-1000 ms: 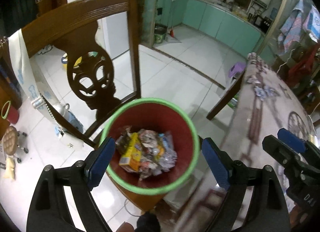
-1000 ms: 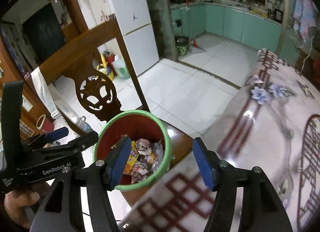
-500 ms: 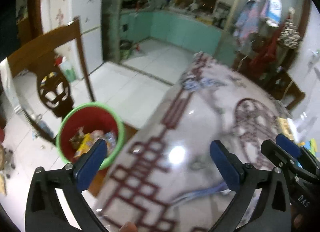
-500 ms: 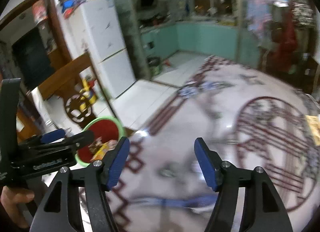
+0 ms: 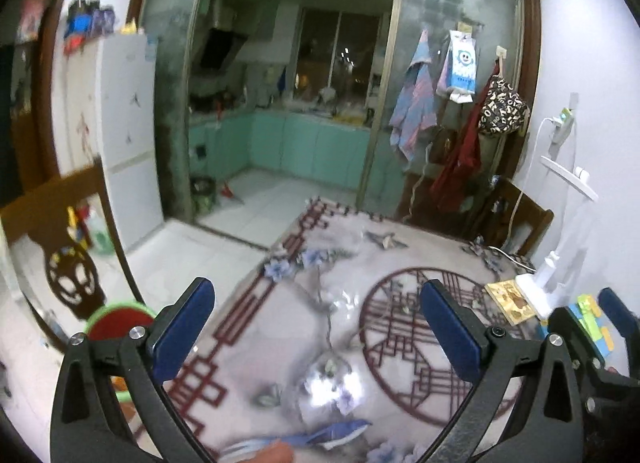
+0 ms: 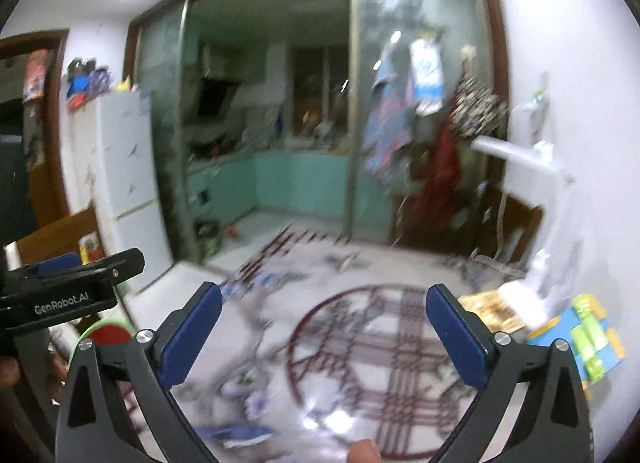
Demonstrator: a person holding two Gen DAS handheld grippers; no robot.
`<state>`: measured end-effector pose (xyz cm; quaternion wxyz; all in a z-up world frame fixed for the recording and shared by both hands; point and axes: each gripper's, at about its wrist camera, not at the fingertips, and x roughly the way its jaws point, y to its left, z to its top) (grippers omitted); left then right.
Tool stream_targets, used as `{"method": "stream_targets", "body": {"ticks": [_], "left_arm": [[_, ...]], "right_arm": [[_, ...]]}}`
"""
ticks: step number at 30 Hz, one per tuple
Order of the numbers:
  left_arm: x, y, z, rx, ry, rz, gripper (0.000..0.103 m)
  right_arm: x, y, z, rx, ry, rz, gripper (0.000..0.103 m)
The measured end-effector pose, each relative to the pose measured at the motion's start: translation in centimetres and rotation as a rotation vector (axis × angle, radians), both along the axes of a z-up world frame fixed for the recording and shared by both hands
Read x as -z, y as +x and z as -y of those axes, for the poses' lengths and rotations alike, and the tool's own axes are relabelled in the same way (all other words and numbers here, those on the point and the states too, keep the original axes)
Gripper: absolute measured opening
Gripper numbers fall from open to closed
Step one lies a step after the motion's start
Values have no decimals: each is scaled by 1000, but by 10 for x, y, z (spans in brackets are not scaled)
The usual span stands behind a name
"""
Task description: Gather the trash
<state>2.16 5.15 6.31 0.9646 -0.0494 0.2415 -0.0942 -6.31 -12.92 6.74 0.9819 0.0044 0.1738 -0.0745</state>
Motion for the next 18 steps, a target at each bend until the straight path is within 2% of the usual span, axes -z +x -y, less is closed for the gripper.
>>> {"method": "stream_targets", "body": {"ticks": [3,6,18], "left_arm": [[-5,-10,14,21,20,51,103],[-8,-11,24,53,26,31,103],[-8,-14,36,36,59,1,103]], "right_arm": [[-7,-12,15,-18,59,30,103],[-10,-18,25,-20,112,50,103],[-10,-13,33,1,134,19,103]]}}
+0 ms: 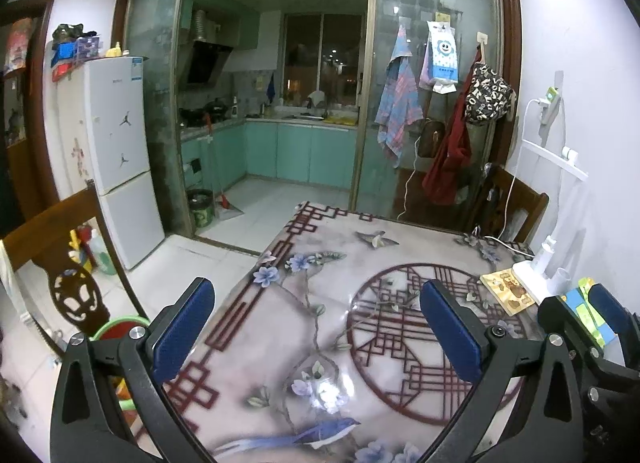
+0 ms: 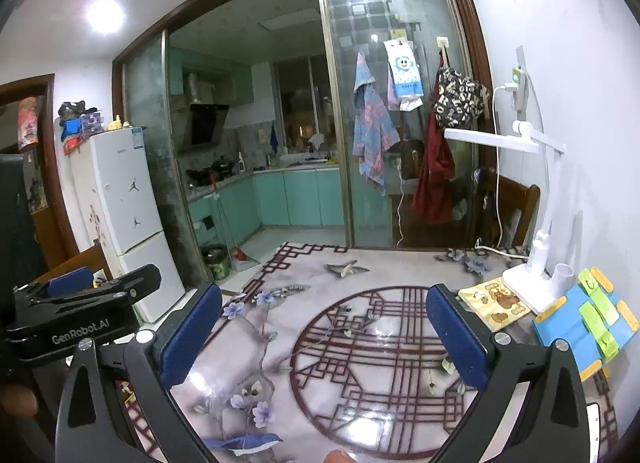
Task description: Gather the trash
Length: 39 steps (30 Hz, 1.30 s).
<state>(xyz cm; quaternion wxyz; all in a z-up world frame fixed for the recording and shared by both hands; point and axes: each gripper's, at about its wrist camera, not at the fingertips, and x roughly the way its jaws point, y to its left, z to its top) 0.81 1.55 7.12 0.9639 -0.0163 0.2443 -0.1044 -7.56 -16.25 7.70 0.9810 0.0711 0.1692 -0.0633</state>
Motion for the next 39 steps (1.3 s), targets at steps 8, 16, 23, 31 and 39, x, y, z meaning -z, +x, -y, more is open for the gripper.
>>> {"method": "stream_targets", "body": {"ticks": [8,16,23,31,39], "left_arm": [[2,5,-2,-20,-4,-25,103],[4,9,-1,-31,8,-42,103],[5,12,-1,-35,13,-48,103],[6,13,-1,-37,17,-51,103],[8,15,-7,-41,19,-53,103]], "right_arm": [[5,10,3,-17,16,-23,103],[9,15,2,-19,26,-27,103],[11,18,3,-16,26,-35,103],[13,21,4,-14,29,-39,103],[15,26,4,-24,26,-43,103]]}}
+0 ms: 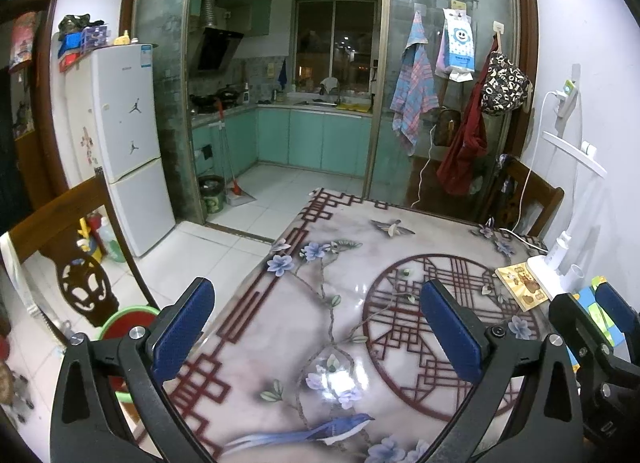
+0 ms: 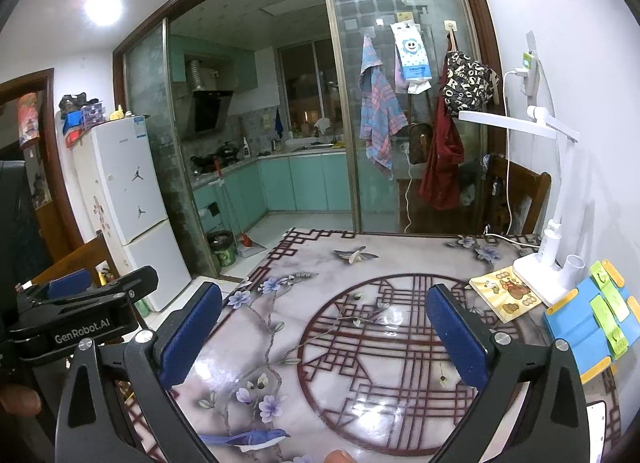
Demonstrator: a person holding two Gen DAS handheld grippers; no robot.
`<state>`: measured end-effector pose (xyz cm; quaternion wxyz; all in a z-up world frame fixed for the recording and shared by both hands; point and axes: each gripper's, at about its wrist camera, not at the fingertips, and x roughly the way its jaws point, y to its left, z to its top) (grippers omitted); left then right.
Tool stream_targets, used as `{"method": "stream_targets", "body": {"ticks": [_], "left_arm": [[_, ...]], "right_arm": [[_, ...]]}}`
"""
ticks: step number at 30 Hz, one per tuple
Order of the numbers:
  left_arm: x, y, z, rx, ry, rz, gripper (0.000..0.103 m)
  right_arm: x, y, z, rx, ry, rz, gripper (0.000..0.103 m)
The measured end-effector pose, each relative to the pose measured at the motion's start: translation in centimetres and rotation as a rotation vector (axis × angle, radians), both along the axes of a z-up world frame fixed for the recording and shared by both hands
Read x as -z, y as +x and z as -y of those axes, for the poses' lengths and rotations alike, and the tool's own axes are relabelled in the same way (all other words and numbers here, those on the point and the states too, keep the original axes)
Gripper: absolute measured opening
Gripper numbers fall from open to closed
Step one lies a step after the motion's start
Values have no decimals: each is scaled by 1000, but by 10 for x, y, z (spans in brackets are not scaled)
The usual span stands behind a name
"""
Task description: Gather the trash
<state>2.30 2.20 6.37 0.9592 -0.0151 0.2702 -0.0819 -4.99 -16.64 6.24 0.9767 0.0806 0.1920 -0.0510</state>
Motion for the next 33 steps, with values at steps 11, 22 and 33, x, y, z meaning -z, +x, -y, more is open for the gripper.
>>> {"method": "stream_targets", "body": {"ticks": [11,22,33], "left_arm": [[1,0,-1,-1,-2,-2,103],[2,0,-4,0,1,-2,103],[9,-1,-7,60,-18,-14,103]], "right_arm": [[2,3,-4,-9,-4,-9,103],[4,5,-5,-18,-2,-12,103],[6,9,-3,-21,4,-21,103]]}}
